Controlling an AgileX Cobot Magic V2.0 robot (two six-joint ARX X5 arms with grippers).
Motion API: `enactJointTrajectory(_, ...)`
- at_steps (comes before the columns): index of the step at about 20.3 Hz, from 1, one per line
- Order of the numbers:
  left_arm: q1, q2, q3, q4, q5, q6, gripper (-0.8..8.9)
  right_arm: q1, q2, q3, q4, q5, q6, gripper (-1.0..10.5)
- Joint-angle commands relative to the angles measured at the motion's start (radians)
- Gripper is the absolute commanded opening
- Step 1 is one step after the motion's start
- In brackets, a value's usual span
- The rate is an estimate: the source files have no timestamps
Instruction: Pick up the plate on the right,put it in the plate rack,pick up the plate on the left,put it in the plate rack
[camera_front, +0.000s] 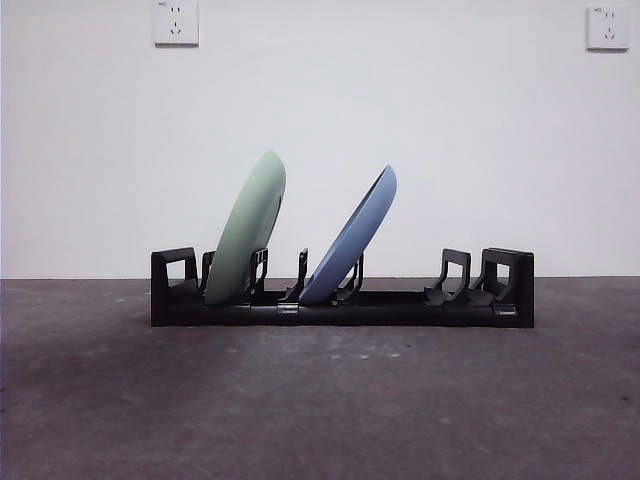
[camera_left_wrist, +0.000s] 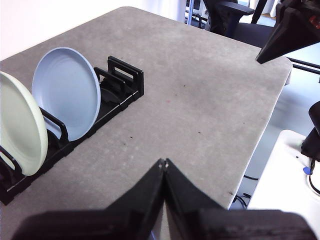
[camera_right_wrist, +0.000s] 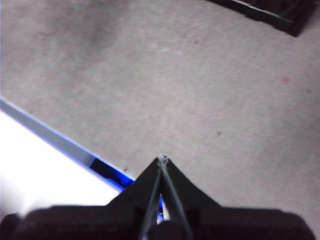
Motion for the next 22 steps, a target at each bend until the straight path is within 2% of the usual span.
enactJointTrajectory(1,-0.002,0.003,0.002,-0.004,0.002,0.002,-0.04,0.002,0.001,-0.009,0.005,0.037,0.003,0.0)
enactJointTrajectory(5,-0.002,0.008,0.002,-0.021,0.000,0.002,-0.04,0.002,0.001,-0.009,0.005,0.093,0.003,0.0)
enactJointTrajectory(8,-0.002,0.014,0.003,-0.016,-0.077,0.031,-0.04,0.002,0.001,-0.009,0.005,0.131,0.003,0.0)
enactJointTrajectory(13,-0.002,0.025,0.003,0.016,-0.213,0.036,-0.04,0.002,0.001,-0.009,0.005,0.134,0.003,0.0)
enactJointTrajectory(15,0.006,0.022,0.003,0.043,-0.255,0.067,-0.04,0.002,0.001,-0.009,0.005,0.134,0.003,0.0)
enactJointTrajectory(18,0.116,-0.003,0.003,0.121,-0.237,0.154,-0.04,0.002,0.001,-0.009,0.005,0.134,0.003,0.0)
enactJointTrajectory(22,0.362,-0.051,0.001,0.175,-0.082,0.232,-0.04,0.002,0.001,-0.009,0.005,0.134,0.003,0.0)
